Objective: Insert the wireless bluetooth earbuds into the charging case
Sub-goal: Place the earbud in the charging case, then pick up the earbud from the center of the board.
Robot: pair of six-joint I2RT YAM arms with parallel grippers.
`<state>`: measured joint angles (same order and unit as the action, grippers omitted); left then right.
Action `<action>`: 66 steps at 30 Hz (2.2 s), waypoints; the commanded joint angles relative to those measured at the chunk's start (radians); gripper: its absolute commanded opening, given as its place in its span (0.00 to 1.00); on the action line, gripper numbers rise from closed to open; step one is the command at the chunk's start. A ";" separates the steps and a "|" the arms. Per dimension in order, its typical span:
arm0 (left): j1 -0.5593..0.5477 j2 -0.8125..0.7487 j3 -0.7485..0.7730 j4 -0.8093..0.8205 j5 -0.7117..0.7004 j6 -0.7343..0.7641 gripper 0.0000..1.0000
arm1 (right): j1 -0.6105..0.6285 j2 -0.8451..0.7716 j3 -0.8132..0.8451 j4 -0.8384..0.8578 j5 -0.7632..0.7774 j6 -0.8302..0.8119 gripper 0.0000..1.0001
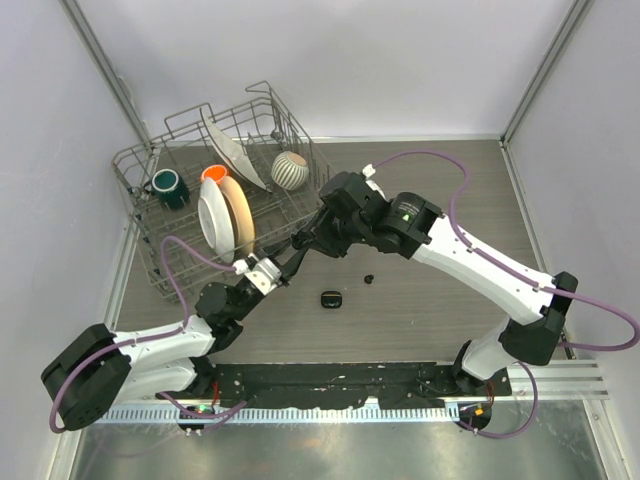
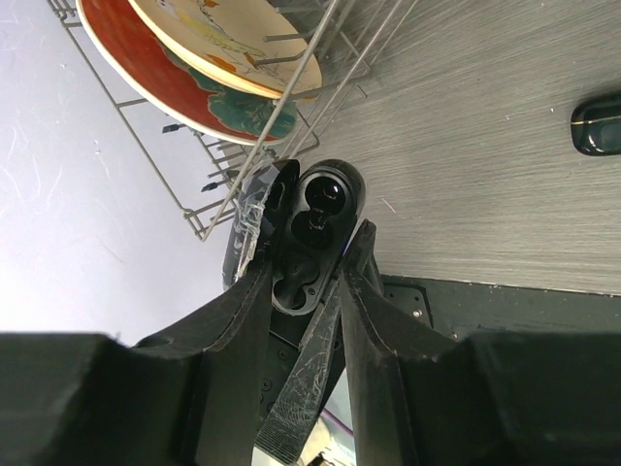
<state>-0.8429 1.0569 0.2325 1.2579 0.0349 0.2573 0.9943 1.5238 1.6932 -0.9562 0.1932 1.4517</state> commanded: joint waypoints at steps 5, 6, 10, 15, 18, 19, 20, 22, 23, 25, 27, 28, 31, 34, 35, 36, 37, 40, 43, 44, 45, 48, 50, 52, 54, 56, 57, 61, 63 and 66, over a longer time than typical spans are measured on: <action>-0.007 -0.011 0.024 0.290 -0.026 -0.023 0.00 | 0.007 -0.152 -0.058 0.189 0.012 -0.120 0.40; -0.007 -0.009 0.024 0.290 -0.055 -0.023 0.00 | 0.007 -0.169 -0.072 0.206 0.009 -0.129 0.41; 0.002 -0.009 0.025 0.290 -0.069 -0.038 0.00 | 0.007 -0.234 -0.105 0.260 0.005 -0.174 0.41; 0.011 -0.020 0.030 0.288 -0.067 -0.064 0.00 | 0.006 -0.352 -0.162 0.247 0.104 -0.272 0.41; 0.018 -0.037 0.028 0.288 -0.073 -0.078 0.00 | -0.019 -0.404 -0.178 0.246 0.152 -0.336 0.41; 0.018 -0.041 0.024 0.288 -0.076 -0.079 0.00 | -0.028 -0.409 -0.176 0.234 0.153 -0.350 0.41; 0.018 -0.049 0.024 0.288 -0.085 -0.084 0.00 | -0.048 -0.413 -0.170 0.226 0.150 -0.364 0.41; 0.019 -0.066 0.021 0.287 -0.089 -0.089 0.00 | -0.084 -0.412 -0.161 0.183 0.140 -0.407 0.41; 0.018 -0.070 0.022 0.288 -0.090 -0.092 0.00 | -0.112 -0.413 -0.164 0.169 0.115 -0.415 0.41; 0.019 -0.083 0.022 0.288 -0.090 -0.101 0.00 | -0.232 -0.424 -0.188 0.166 0.007 -0.473 0.41; 0.019 -0.090 0.024 0.288 -0.087 -0.115 0.00 | -0.351 -0.433 -0.257 0.166 -0.052 -0.536 0.41; 0.021 -0.095 0.025 0.287 -0.086 -0.124 0.00 | -0.385 -0.447 -0.289 0.187 -0.058 -0.575 0.41; 0.021 -0.121 0.022 0.276 -0.081 -0.142 0.00 | -0.469 -0.436 -0.397 0.197 -0.095 -0.749 0.41; 0.021 -0.153 0.025 0.238 -0.070 -0.150 0.00 | -0.497 -0.364 -0.481 0.179 -0.115 -0.865 0.39; 0.021 -0.164 0.027 0.229 -0.066 -0.148 0.00 | -0.500 -0.312 -0.533 0.186 -0.133 -0.902 0.38; 0.019 -0.169 0.028 0.221 -0.063 -0.150 0.00 | -0.503 -0.289 -0.562 0.201 -0.141 -0.909 0.35; 0.021 -0.175 0.028 0.213 -0.059 -0.150 0.00 | -0.505 -0.263 -0.585 0.221 -0.141 -0.910 0.34; 0.019 -0.193 0.028 0.203 -0.053 -0.148 0.00 | -0.508 -0.205 -0.671 0.304 -0.179 -0.915 0.33; 0.019 -0.227 0.030 0.161 -0.053 -0.145 0.00 | -0.508 -0.165 -0.733 0.380 -0.256 -0.847 0.32; 0.021 -0.233 0.031 0.153 -0.050 -0.142 0.00 | -0.508 -0.160 -0.765 0.410 -0.283 -0.838 0.32; 0.019 -0.238 0.030 0.149 -0.053 -0.136 0.00 | -0.508 -0.151 -0.774 0.428 -0.299 -0.831 0.32; 0.021 -0.248 0.030 0.147 -0.055 -0.135 0.00 | -0.508 -0.122 -0.771 0.491 -0.349 -0.832 0.30; 0.021 -0.250 0.028 0.147 -0.053 -0.133 0.00 | -0.499 -0.093 -0.741 0.499 -0.374 -0.817 0.29; 0.021 -0.258 0.027 0.144 -0.056 -0.133 0.00 | -0.468 -0.073 -0.724 0.516 -0.360 -0.807 0.29; 0.019 -0.264 0.022 0.137 -0.058 -0.132 0.00 | -0.454 -0.038 -0.701 0.518 -0.351 -0.791 0.29; 0.021 -0.264 0.021 0.136 -0.058 -0.132 0.00 | -0.430 0.027 -0.663 0.490 -0.304 -0.769 0.27; 0.021 -0.265 0.018 0.135 -0.059 -0.132 0.00 | -0.422 0.045 -0.652 0.469 -0.282 -0.771 0.27; 0.019 -0.279 0.016 0.124 -0.063 -0.132 0.00 | -0.399 0.110 -0.597 0.421 -0.198 -0.752 0.27; 0.019 -0.284 0.011 0.124 -0.064 -0.132 0.00 | -0.396 0.134 -0.589 0.407 -0.144 -0.746 0.27; 0.021 -0.288 0.010 0.124 -0.067 -0.128 0.00 | -0.391 0.159 -0.573 0.398 -0.115 -0.746 0.26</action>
<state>-0.8288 0.7856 0.2329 1.2900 -0.0250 0.1127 0.5968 1.6699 1.0660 -0.5327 -0.0193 0.6884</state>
